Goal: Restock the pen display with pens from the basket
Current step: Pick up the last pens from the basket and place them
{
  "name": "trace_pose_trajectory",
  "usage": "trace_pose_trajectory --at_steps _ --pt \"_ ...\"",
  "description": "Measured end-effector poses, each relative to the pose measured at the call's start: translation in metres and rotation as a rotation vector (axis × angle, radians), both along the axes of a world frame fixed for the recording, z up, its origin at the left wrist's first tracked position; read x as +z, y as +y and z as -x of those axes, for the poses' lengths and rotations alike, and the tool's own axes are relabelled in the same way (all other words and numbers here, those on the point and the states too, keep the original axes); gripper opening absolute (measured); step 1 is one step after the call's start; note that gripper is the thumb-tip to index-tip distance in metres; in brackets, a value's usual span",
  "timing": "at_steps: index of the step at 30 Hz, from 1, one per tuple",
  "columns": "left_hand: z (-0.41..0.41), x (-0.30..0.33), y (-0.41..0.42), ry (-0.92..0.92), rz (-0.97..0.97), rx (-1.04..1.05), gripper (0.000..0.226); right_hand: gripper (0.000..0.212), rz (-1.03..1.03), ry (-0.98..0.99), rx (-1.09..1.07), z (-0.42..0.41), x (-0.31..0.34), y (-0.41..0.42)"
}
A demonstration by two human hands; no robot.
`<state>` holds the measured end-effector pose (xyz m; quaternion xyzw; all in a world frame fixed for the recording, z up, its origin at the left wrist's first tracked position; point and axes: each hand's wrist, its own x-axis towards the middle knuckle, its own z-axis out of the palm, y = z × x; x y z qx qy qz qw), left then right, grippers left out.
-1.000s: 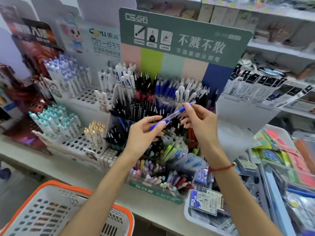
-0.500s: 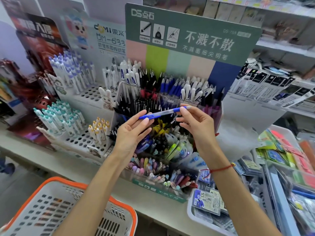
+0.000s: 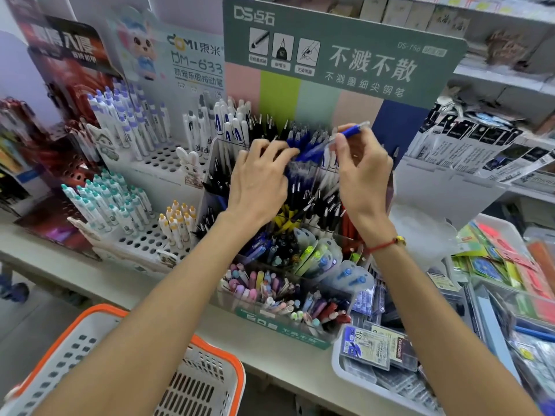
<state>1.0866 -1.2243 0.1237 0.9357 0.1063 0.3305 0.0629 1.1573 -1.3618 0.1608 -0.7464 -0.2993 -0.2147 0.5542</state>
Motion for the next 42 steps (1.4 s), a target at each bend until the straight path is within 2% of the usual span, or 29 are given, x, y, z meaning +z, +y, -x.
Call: trace_pose_trajectory --at_steps 5,10,15,18,21,25,27,31,33,36,38,42 --pt "-0.005 -0.003 0.007 0.050 -0.204 0.039 0.053 0.016 0.109 -0.153 -0.034 -0.003 0.011 0.013" --pt "0.003 -0.018 0.003 0.102 -0.209 0.048 0.064 0.015 0.321 -0.201 0.027 -0.014 0.041 0.013" --pt "0.008 -0.025 0.011 0.139 -0.134 0.057 0.061 0.014 0.173 -0.201 0.015 -0.020 0.051 0.007" --pt "0.007 -0.020 0.011 0.124 -0.133 0.046 0.054 0.015 0.178 -0.192 -0.028 -0.021 0.048 0.015" --pt "0.005 -0.015 0.009 0.098 -0.102 0.044 0.050 0.017 0.322 -0.192 -0.020 -0.024 0.053 0.027" --pt "0.004 -0.006 0.008 0.065 -0.038 0.043 0.045 0.027 0.735 -0.104 -0.049 -0.040 0.058 0.037" --pt "0.004 -0.002 0.008 0.049 0.010 0.062 0.043 0.032 0.823 -0.053 -0.017 -0.044 0.052 0.039" --pt "0.004 0.004 0.009 0.048 0.074 0.081 0.050 0.033 0.837 0.008 0.024 -0.050 0.051 0.042" --pt "0.003 0.007 0.008 0.062 0.081 0.067 0.057 0.027 0.819 0.028 0.081 -0.052 0.053 0.040" --pt "0.003 0.007 0.007 0.090 0.069 0.048 0.066 0.028 0.596 0.042 0.115 -0.048 0.055 0.034" --pt "0.003 0.005 0.007 0.098 0.089 0.039 0.071 0.023 0.536 -0.028 0.080 -0.043 0.056 0.035" --pt "0.001 0.003 0.004 0.124 0.127 0.034 0.070 0.024 0.754 -0.156 -0.071 -0.036 0.056 0.046"
